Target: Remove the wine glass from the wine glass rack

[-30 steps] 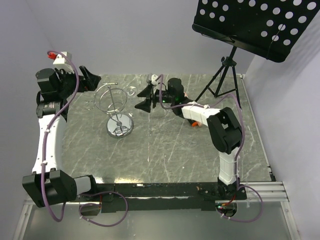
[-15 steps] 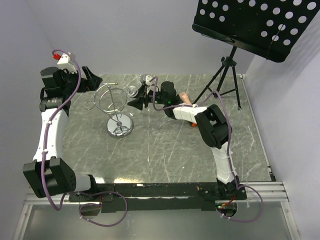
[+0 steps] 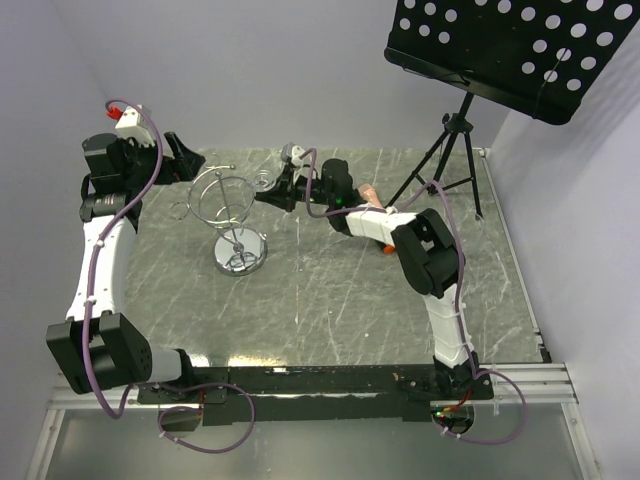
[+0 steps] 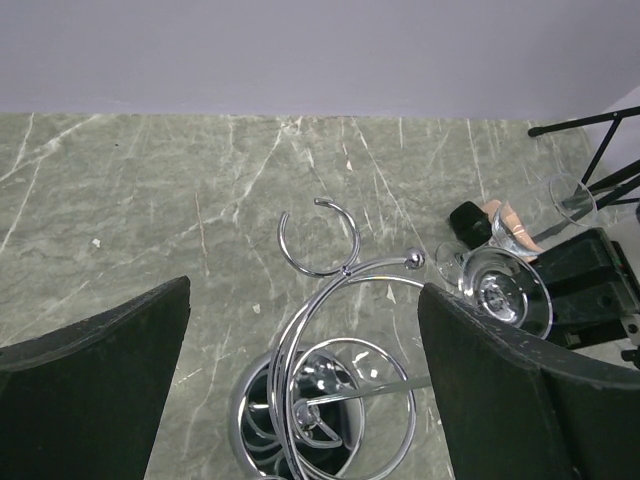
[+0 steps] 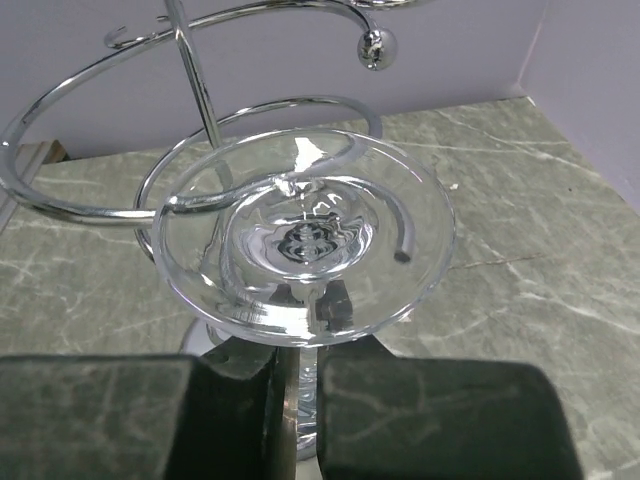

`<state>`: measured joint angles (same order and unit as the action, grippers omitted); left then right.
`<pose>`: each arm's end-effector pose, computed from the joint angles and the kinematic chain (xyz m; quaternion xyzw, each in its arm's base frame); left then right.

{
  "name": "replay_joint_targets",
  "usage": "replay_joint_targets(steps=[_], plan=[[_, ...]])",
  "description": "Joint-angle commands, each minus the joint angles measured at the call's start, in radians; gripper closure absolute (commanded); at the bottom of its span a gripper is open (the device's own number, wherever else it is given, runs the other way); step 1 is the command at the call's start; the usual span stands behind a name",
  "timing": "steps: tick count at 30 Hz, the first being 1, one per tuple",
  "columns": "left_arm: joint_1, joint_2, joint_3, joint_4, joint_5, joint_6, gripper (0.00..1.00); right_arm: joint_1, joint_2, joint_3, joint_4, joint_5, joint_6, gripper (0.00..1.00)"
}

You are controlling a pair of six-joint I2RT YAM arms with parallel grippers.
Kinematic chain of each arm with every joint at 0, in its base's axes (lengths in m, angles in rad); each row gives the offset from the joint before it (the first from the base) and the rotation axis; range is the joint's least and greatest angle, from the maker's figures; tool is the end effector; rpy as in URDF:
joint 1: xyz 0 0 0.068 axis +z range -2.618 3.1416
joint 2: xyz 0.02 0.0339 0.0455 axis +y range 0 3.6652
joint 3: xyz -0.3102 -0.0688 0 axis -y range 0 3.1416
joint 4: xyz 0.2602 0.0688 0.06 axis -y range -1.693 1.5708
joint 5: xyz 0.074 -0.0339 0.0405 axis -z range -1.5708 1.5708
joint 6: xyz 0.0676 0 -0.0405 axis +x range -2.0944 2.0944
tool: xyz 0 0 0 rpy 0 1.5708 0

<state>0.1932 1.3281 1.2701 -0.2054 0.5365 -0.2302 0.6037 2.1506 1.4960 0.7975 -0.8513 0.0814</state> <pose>0.3366 0.0306 0.4250 -0.0033 0.7822 -0.2212 0.5824 0.4241 0.3542 0.2791 -0.4555 0.4956 0.4859 0.5575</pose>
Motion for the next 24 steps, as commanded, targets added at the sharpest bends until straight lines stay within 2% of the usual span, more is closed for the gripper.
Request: replay_joint_targets(steps=[1, 8, 15, 24], plan=[[0.003, 0.005, 0.032, 0.047, -0.001, 0.011, 0.00, -0.019, -0.106, -0.034, 0.000, 0.035, -0.020, 1.00], [0.003, -0.001, 0.017, 0.064, 0.005, 0.020, 0.00, -0.022, -0.143, -0.074, 0.002, 0.204, -0.072, 1.00], [0.003, -0.010, 0.008, 0.063, 0.008, 0.029, 0.01, -0.021, -0.121, -0.059, 0.002, 0.418, -0.025, 1.00], [0.003, -0.026, 0.000, 0.070, 0.007, 0.032, 0.02, -0.024, -0.191, -0.083, -0.072, 0.512, -0.029, 1.00]])
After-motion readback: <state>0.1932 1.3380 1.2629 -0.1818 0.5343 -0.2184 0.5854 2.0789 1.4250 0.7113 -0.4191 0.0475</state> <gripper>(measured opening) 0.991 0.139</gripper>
